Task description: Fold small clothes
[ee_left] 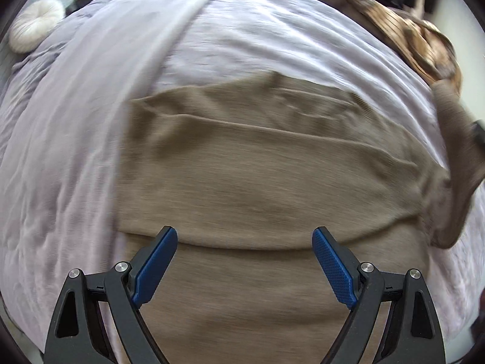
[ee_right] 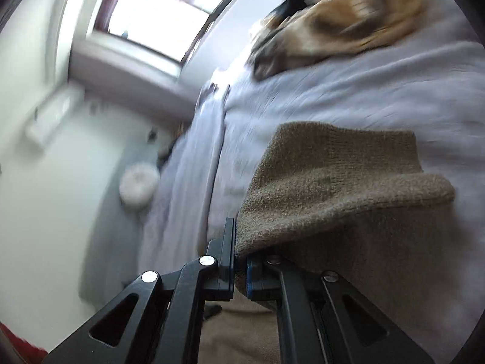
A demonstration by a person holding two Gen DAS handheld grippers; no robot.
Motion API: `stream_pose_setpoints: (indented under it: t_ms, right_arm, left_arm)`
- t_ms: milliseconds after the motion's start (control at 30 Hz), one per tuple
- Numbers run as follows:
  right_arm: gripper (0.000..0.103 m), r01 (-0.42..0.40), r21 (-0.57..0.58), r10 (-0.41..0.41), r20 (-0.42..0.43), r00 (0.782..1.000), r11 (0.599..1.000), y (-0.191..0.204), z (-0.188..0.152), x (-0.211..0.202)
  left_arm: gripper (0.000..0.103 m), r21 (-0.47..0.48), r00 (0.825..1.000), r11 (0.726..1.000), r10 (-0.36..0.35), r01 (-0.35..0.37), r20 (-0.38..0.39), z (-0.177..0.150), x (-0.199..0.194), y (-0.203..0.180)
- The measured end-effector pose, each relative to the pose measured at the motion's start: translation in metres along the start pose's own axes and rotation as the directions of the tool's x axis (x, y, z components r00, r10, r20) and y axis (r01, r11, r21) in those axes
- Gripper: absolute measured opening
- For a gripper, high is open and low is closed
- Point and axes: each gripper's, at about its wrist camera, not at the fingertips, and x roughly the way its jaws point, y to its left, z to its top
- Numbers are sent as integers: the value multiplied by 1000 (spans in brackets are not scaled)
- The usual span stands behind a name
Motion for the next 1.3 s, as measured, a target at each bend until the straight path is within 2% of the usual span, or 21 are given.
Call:
stream_pose_setpoints:
  t_ms: [100, 167, 267, 333, 400, 433, 467, 500, 533, 567, 600, 700, 767, 833, 867, 933, 1033, 1133, 1167, 1233, 1300]
  right_arm:
    - [5, 15, -131, -38, -175, 984, 991, 34, -29, 79]
    - [5, 37, -180, -87, -276, 957, 983, 41, -51, 126]
    - [10, 113, -190, -179, -375, 910, 975, 35, -81, 166]
    - [14, 204, -142, -244, -393, 887, 969, 25, -91, 174]
    - [30, 214, -54, -219, -348, 911, 975, 18, -89, 162]
    - [32, 209, 4, -198, -296, 934, 978, 15, -86, 150]
    - [32, 198, 59, -179, -241, 954, 978, 12, -81, 140]
    - [32, 199, 97, -176, -205, 963, 975, 9, -79, 133]
    - [31, 208, 118, -184, -185, 965, 971, 6, -74, 132]
    - [24, 221, 114, -199, -178, 964, 969, 5, -68, 135]
    - [19, 224, 91, -205, -177, 962, 970, 9, -61, 141]
    - [19, 211, -119, -233, -229, 945, 970, 43, -61, 169]
    - [19, 158, -290, -249, -310, 918, 944, 71, -78, 193]
    - [20, 128, -400, -288, -370, 883, 907, 84, -100, 209]
    - [21, 133, -460, -332, -385, 861, 878, 90, -111, 216]
    - [23, 153, -500, -379, -391, 839, 853, 92, -123, 217]
    - [23, 180, -409, -350, -392, 851, 895, 77, -123, 193]
    - [27, 235, -229, -307, -361, 881, 945, 41, -120, 148]
    - [30, 264, -135, -295, -343, 892, 955, 23, -119, 127]
    - [32, 292, 19, -272, -308, 911, 956, -2, -122, 95]
    - [32, 321, 182, -274, -242, 931, 929, -34, -126, 56]
  left_arm:
    - [91, -40, 1000, 999, 18, -18, 2, 0, 6, 34]
    - [91, -61, 1000, 998, 24, -25, -5, -2, 11, 52]
    - [91, -89, 1000, 996, 22, -23, -13, -6, 16, 74]
    - [91, -108, 1000, 994, 6, -7, -9, -8, 15, 87]
    - [91, -118, 1000, 993, -16, 15, -2, -9, 13, 95]
    - [91, -120, 1000, 992, -26, 26, 3, -10, 12, 99]
    - [91, -121, 999, 992, -35, 36, 10, -10, 11, 103]
    - [91, -120, 999, 992, -46, 48, 21, -9, 10, 106]
    - [91, -120, 998, 991, -56, 59, 29, -9, 8, 107]
    - [91, -121, 997, 990, -73, 77, 38, -7, 7, 109]
    - [91, -124, 994, 987, -100, 106, 51, -5, 6, 111]
    - [91, -147, 977, 967, -200, 210, 77, 3, 9, 114]
    - [91, -170, 962, 947, -263, 271, 73, 8, 15, 114]
    - [91, -193, 943, 923, -329, 333, 54, 11, 26, 112]
    - [91, -201, 934, 912, -356, 356, 41, 12, 31, 109]
    - [91, -207, 918, 897, -396, 390, 15, 15, 44, 99]
    - [91, -208, 907, 890, -419, 406, -24, 20, 58, 85]
    - [91, -228, 896, 876, -443, 425, -28, 23, 64, 79]
    - [91, -239, 891, 869, -452, 434, -28, 26, 66, 77]
    - [91, -262, 889, 862, -456, 435, -26, 30, 69, 74]
    - [91, -264, 892, 863, -452, 430, -24, 30, 69, 74]
